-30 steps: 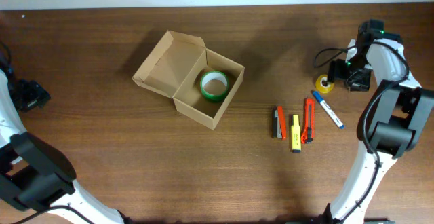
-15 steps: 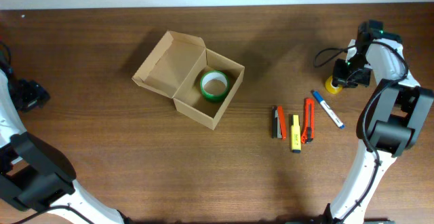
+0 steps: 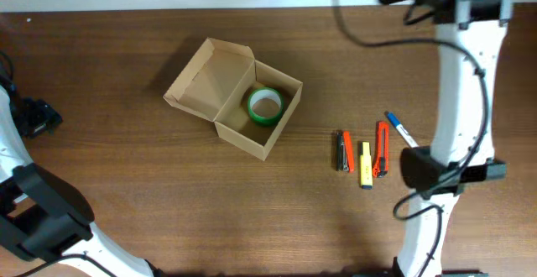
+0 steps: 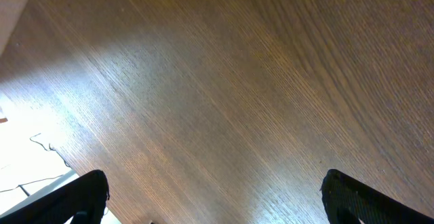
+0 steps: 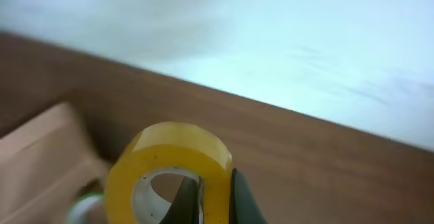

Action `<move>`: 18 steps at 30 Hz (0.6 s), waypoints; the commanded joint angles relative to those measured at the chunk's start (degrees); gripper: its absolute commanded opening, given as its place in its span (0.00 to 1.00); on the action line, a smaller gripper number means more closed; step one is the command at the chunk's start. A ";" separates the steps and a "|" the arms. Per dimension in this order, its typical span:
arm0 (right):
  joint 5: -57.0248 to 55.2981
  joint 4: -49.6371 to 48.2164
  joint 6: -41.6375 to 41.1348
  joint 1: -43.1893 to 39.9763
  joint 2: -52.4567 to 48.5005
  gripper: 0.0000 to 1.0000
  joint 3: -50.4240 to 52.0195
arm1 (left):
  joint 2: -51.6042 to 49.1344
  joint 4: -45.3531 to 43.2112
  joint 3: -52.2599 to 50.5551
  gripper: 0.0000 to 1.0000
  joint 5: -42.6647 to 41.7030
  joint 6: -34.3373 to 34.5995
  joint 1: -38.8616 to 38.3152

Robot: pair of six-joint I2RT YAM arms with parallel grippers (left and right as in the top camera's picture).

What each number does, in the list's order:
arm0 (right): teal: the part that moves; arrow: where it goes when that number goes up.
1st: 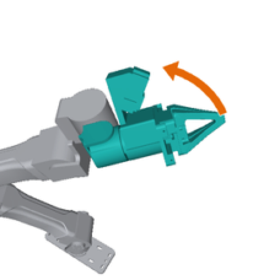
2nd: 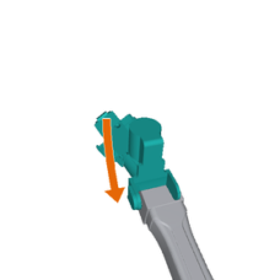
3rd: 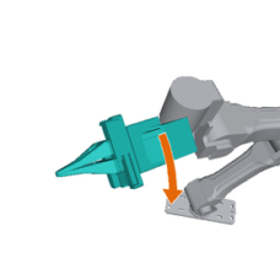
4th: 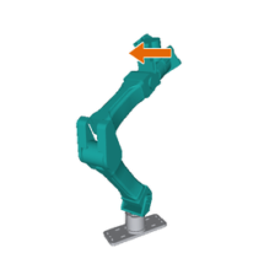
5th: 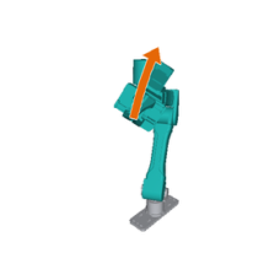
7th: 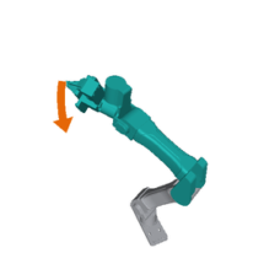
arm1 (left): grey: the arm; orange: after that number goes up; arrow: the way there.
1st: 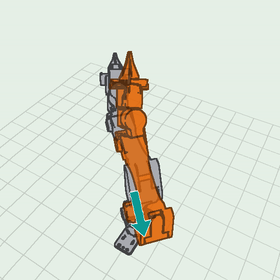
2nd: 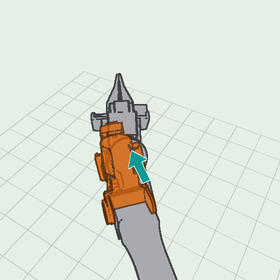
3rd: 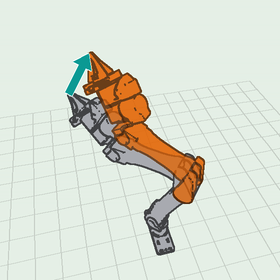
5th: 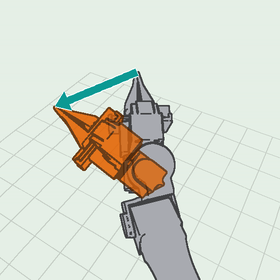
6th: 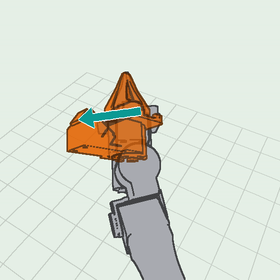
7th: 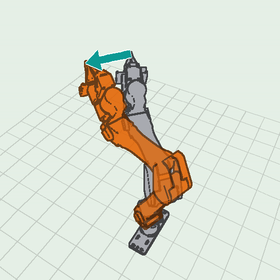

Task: Pack container
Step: 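Lower the yellow tape roll into the box onto the green tape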

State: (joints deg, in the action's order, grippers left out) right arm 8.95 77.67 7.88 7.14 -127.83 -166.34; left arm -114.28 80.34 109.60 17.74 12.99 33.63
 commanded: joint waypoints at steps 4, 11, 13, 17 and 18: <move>3.34 2.62 5.44 12.90 -0.13 0.03 9.18 | 1.46 -0.02 -0.28 1.00 -0.22 -0.68 0.31; -0.68 -3.85 5.20 23.19 -0.15 0.03 32.81 | 1.46 -0.02 -0.28 1.00 -0.22 -0.68 0.31; -2.97 -6.23 3.65 23.28 -0.15 0.04 37.44 | 1.46 -0.02 -0.28 1.00 -0.22 -0.68 0.31; -3.65 -10.19 2.58 23.28 -1.46 0.04 42.07 | 1.46 -0.02 -0.28 1.00 -0.22 -0.68 0.31; -3.67 -11.39 2.60 23.28 -2.32 0.04 42.07 | 1.46 -0.02 -0.28 1.00 -0.22 -0.68 0.31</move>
State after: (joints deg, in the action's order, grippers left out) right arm 6.28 67.09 11.14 30.41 -128.77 -124.57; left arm -114.28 80.29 109.60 17.74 12.99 33.63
